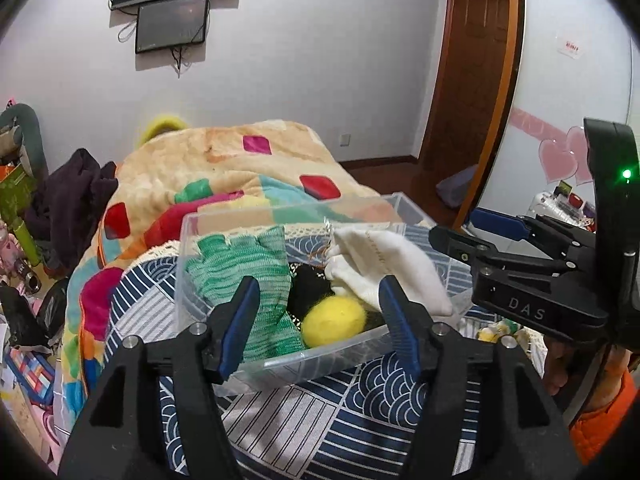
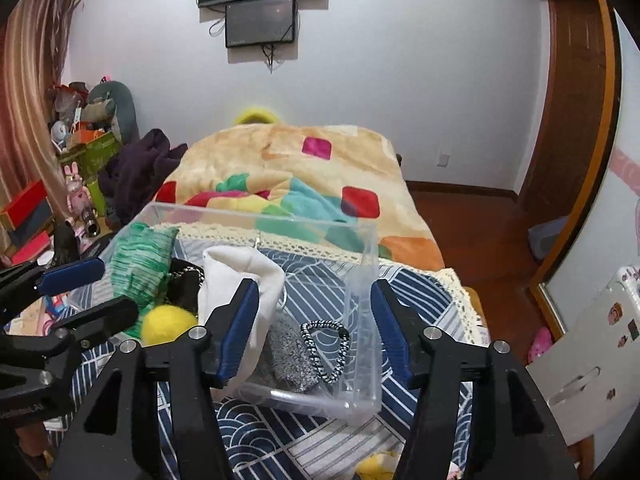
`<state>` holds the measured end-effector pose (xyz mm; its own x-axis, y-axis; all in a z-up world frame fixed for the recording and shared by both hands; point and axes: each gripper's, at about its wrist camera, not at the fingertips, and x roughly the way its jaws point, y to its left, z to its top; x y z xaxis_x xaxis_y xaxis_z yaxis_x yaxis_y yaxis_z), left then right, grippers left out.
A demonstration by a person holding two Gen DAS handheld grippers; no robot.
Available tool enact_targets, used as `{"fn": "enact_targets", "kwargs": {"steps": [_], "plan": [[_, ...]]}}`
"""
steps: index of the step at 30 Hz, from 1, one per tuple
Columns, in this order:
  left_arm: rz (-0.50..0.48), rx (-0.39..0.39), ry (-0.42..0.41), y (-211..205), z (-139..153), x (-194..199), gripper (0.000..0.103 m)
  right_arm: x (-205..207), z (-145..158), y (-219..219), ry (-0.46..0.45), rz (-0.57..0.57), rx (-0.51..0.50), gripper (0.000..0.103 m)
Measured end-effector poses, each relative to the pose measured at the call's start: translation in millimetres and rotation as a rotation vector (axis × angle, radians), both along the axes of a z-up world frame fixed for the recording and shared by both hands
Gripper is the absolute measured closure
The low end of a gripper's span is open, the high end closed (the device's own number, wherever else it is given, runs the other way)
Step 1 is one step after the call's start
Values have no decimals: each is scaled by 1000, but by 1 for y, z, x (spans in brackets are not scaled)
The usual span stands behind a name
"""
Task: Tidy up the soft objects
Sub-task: 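Place the ball with the left tool into the box while the right tool drops the bracelet in, then grasp the floral scrunchie with the right tool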
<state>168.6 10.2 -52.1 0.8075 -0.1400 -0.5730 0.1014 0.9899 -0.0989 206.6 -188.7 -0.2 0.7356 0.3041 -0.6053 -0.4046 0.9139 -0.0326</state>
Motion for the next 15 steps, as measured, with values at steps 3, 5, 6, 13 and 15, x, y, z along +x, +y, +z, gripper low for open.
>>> {"fn": "enact_targets", "kwargs": {"steps": [3,5,6,13,15], "plan": [[5,-17,-26,2,9,-11,33,-8,7,-3,-31,-4,-5,42],[2,-31,-37,2,12,-17,29,-15,11,-7,-51,-4,-2,38],[-2,-40,-40,2,14,-21,28,-19,14,-10,-64,-4,-1,38],[-47,-49,-30,-13,9,-38,27,-44,8,-34,-87,-33,-33,35],[-60,-46,-18,-20,4,-40,27,-49,1,-43,-78,-48,-54,35]]}}
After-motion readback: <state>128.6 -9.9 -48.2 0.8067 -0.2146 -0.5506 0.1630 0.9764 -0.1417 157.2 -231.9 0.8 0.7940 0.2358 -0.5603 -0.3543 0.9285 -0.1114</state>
